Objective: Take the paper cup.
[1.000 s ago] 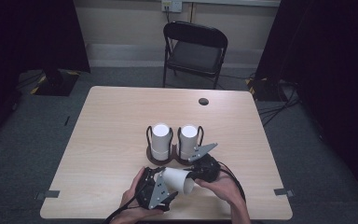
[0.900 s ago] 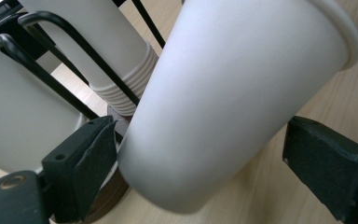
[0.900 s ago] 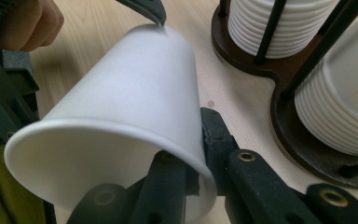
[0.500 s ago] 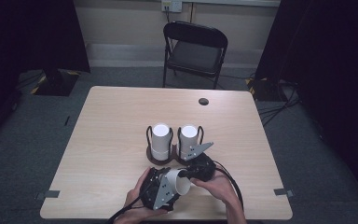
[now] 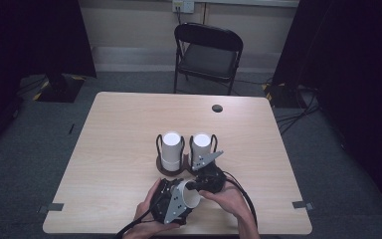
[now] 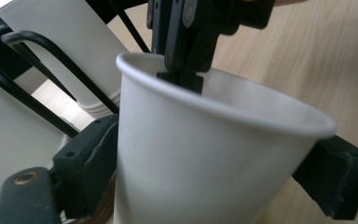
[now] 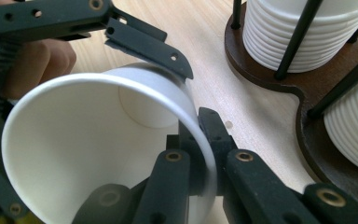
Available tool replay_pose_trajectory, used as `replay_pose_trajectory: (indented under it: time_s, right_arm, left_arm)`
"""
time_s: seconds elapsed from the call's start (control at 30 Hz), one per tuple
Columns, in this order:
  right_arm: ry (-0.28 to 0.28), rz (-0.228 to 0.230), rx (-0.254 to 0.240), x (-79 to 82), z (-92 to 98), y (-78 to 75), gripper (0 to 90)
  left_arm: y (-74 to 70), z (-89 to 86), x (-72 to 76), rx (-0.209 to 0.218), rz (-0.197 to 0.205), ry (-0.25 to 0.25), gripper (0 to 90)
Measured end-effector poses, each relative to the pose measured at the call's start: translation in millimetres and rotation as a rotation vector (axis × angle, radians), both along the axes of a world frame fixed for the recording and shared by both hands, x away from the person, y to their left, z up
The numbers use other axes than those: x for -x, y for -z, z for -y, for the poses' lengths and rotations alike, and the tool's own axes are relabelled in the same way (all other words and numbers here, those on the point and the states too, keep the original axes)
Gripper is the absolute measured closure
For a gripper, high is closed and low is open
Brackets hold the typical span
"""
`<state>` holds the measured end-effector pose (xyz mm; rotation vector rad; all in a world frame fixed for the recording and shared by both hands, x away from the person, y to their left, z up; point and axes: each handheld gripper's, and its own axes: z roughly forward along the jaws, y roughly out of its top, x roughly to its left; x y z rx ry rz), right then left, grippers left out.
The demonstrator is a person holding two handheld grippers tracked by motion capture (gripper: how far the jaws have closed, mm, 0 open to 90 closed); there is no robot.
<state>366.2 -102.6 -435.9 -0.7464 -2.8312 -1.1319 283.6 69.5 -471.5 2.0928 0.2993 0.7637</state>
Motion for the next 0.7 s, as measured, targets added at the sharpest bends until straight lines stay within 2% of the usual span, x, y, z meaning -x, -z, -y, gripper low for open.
replay_pose_trajectory:
  time_s: [0.13,0.23,0.4,0.57,0.7]
  right_arm:
    - [0.013,-0.013,-0.004,1.5,-3.2,-1.4,89.5]
    - [0.025,-0.019,-0.002,1.5,-2.5,-2.7,89.6]
    - [0.024,-0.043,0.017,3.4,-5.8,-1.7,89.6]
    - [0.034,-0.06,-0.001,4.7,-4.9,-3.1,89.2]
    - [0.059,-0.05,0.027,5.3,-5.4,-3.8,87.9]
  left_arm:
    - [-2.0,2.1,1.3,-0.007,0.021,0.007,15.4]
    - [-1.4,0.7,0.9,0.016,0.021,0.004,15.3]
    - [-0.2,6.3,1.7,-0.02,0.03,0.018,16.2]
    - [-0.8,7.6,2.6,-0.013,0.043,0.012,18.8]
    - [2.9,10.1,1.8,-0.01,0.046,0.009,19.8]
